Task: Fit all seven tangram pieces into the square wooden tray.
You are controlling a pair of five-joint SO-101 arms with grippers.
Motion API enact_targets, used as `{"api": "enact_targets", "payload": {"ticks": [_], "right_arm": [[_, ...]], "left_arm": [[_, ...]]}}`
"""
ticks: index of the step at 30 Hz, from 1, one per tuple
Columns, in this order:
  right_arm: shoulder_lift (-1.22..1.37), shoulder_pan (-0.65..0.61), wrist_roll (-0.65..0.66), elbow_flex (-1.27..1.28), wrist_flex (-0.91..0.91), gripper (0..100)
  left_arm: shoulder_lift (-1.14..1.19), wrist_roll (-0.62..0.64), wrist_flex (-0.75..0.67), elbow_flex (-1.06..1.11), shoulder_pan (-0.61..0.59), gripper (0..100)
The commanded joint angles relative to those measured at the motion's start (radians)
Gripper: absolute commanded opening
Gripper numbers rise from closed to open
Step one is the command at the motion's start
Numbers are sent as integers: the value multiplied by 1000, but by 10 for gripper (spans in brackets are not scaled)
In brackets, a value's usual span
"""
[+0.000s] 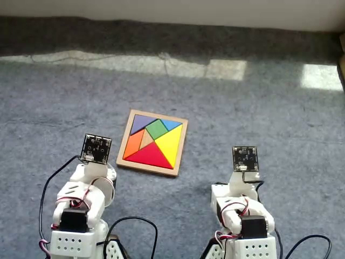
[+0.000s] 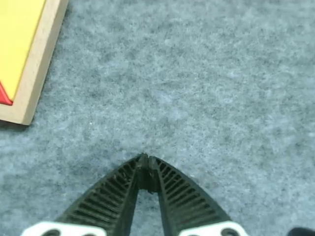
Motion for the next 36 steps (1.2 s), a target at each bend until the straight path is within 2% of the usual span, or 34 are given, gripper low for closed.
{"api": "enact_targets", "payload": {"ticks": [1,6,36], "right_arm": [[-18,12,-2,134,8,6],[-18,12,-2,134,8,6],[-18,12,-2,134,8,6]], "left_arm": [[-10,12,12,21,-5,7],[-15,9,265,21,-5,7],[-12,12,250,21,-5,7]]}}
